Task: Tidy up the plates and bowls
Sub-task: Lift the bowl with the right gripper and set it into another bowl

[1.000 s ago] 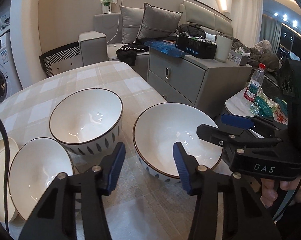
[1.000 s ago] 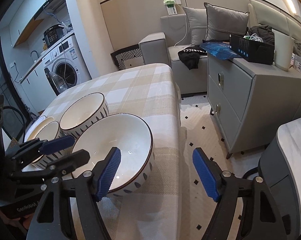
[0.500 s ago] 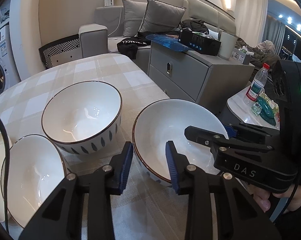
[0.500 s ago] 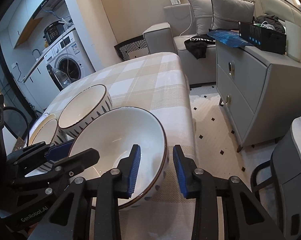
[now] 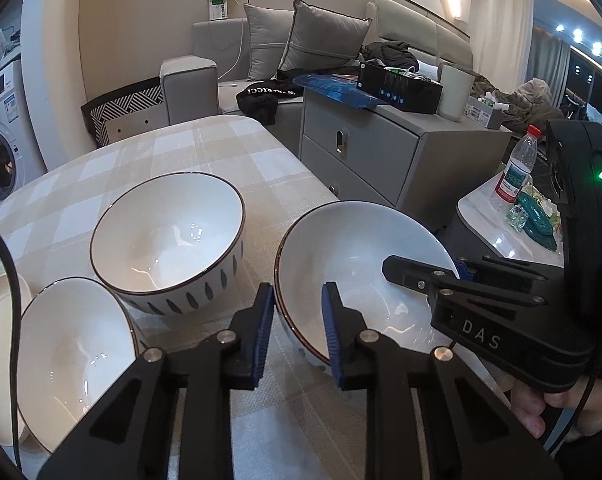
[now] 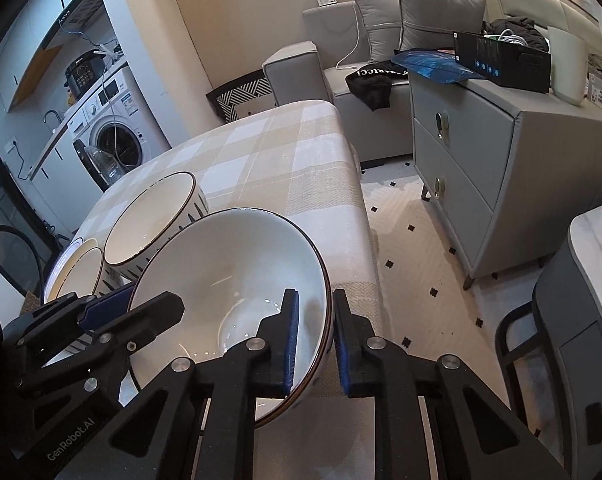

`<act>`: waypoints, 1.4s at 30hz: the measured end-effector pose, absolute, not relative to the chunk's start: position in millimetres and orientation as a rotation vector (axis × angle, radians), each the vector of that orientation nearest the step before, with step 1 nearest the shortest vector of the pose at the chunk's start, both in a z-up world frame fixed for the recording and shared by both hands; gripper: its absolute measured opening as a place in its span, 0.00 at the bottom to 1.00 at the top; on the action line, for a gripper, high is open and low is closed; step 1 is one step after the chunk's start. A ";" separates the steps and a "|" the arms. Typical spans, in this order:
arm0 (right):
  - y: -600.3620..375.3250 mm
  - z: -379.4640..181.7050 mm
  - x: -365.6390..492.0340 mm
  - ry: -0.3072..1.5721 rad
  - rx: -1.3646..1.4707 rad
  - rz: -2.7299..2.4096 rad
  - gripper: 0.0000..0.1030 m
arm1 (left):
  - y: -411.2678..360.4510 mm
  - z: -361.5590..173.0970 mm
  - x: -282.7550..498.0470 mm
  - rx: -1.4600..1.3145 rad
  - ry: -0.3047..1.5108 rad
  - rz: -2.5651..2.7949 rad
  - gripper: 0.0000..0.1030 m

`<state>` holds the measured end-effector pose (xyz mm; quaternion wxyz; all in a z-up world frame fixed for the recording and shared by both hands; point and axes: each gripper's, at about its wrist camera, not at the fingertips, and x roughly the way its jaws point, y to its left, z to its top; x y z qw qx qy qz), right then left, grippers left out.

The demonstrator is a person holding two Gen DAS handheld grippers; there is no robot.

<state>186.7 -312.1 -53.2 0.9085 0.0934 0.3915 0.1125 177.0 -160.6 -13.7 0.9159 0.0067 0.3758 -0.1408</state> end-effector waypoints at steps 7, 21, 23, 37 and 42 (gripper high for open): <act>-310.3 -43.3 178.2 0.789 0.175 0.226 0.14 | -158.5 -7.8 172.1 0.010 0.764 -0.291 0.21; -309.3 -38.1 174.9 0.795 0.192 0.231 0.14 | -155.2 -5.4 166.6 0.005 0.769 -0.288 0.21; -307.1 -34.1 172.9 0.786 0.180 0.231 0.14 | -154.2 -2.5 165.3 0.000 0.761 -0.290 0.21; -276.1 15.7 152.0 0.699 0.130 0.273 0.14 | -123.0 38.0 146.2 -0.023 0.663 -0.258 0.21; -243.9 29.4 147.0 0.683 0.106 0.319 0.14 | -93.3 46.5 135.2 -0.035 0.642 -0.208 0.21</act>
